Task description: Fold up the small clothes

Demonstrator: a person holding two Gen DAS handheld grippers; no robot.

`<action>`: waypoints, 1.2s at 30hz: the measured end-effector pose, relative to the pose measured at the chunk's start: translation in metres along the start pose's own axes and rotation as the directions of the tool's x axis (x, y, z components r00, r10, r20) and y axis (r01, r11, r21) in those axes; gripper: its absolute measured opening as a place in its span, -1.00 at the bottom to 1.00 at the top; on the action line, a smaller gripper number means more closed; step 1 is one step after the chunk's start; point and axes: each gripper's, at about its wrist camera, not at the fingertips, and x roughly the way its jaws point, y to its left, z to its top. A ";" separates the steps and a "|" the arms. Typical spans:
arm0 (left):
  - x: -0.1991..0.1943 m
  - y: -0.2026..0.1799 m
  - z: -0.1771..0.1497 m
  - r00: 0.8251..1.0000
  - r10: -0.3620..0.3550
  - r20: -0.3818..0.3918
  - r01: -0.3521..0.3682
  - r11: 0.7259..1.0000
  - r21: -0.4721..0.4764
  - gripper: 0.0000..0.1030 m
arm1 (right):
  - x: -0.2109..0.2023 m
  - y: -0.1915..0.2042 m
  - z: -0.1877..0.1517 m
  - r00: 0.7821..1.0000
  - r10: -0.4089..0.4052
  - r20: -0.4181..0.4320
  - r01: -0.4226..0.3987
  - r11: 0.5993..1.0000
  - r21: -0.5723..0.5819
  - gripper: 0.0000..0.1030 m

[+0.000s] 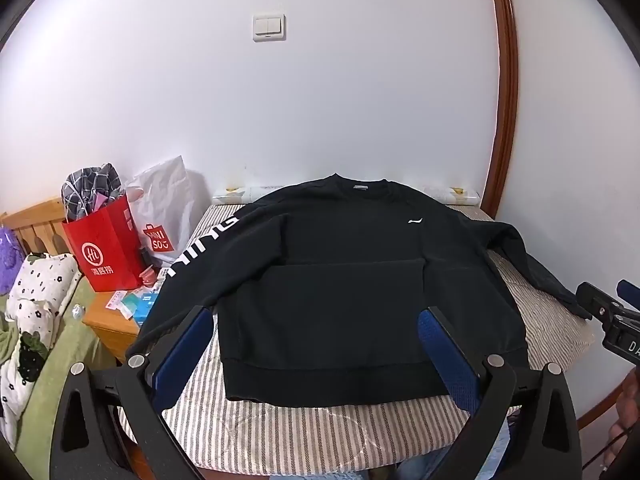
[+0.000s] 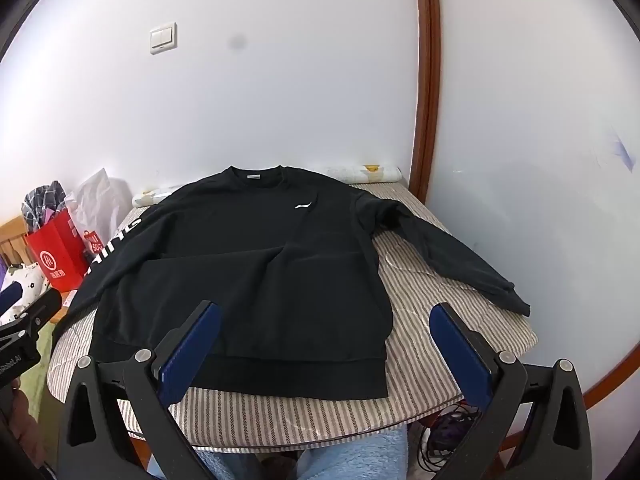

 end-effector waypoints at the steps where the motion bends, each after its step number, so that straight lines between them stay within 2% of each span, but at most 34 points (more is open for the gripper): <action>1: 0.000 0.000 0.001 1.000 -0.001 0.000 0.001 1.000 -0.002 0.99 | 0.000 0.000 -0.001 1.000 0.000 0.000 0.000 1.000 0.001 0.99; 36: -0.003 0.003 0.001 1.000 0.003 0.012 -0.003 1.000 -0.017 0.99 | -0.012 0.004 0.004 0.999 0.009 0.034 -0.010 1.000 0.007 0.99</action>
